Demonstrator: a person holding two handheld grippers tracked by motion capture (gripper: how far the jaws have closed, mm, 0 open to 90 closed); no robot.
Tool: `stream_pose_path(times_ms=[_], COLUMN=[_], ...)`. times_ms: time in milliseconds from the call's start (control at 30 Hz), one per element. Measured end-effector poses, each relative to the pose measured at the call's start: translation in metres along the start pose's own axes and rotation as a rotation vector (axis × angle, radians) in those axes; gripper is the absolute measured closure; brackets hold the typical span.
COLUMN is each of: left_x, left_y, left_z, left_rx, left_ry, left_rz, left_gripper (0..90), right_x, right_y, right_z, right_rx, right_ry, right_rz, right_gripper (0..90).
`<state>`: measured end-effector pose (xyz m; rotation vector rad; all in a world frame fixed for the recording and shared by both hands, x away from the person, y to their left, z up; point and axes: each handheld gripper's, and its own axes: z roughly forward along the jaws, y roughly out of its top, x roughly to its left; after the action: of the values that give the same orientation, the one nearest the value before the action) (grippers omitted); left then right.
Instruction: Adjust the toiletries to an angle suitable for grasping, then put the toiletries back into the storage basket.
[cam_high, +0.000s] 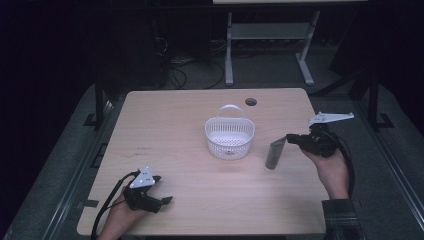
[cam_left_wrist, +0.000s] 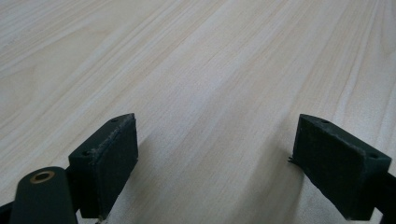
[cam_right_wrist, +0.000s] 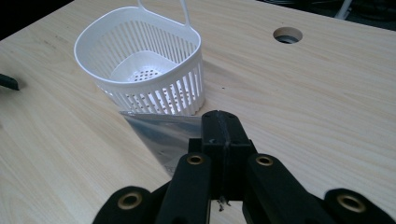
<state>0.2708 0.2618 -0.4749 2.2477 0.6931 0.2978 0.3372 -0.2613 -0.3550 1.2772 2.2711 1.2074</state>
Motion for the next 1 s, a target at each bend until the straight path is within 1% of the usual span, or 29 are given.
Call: stream_pose_path(times_ms=[167,367,567,700,733,767,833,867,967,1000], left_x=[0.0001,0.0000,0.0001,0.0002,0.0002,0.0002,0.0001,0.0001,0.0000,0.0000], left_y=[0.0000,0.0000,0.0000,0.0000,0.0000,0.0000,0.0000,0.0000,-0.0001,-0.0001], left_z=[-0.0001,0.0000,0.0000,-0.0001,-0.0001,-0.0001,0.0000,-0.0001,0.0000,0.0000], left_rx=[0.000,0.000,0.000,0.000,0.000,0.000,0.000,0.001,0.001,0.001], left_ry=[0.001,0.000,0.000,0.001,0.001,0.001,0.000,0.000,-0.001,-0.001], left_rz=[0.002,0.000,0.000,0.002,0.002,0.002,0.001,0.001,0.000,0.000], left_gripper=[13.1,13.1,13.1,13.1,13.1,13.1,13.1,13.1,13.1,13.1], right_x=[-0.0030,-0.0056,-0.0064,-0.0065,-0.0064,-0.0061,-0.0055,-0.0051,-0.0043,-0.0043], right_y=[0.0017,0.0056,0.0044,0.0030,0.0029,0.0026,0.0021,0.0019,0.0018,0.0018], right_z=[0.0034,0.0063,0.0040,0.0010,-0.0002,-0.0013,-0.0022,-0.0022,-0.0031,-0.0031], right_rx=[0.004,0.006,0.017,0.043,0.047,0.051,0.069,0.081,0.102,0.102], right_ry=[-0.002,-0.001,-0.002,0.000,-0.002,0.000,0.001,-0.001,-0.008,-0.008], right_rz=[0.006,0.002,-0.002,-0.001,0.001,0.007,0.021,0.018,0.006,0.006], right_gripper=[89.8,89.9,89.1,75.8,71.4,64.0,55.1,50.7,41.2,41.2])
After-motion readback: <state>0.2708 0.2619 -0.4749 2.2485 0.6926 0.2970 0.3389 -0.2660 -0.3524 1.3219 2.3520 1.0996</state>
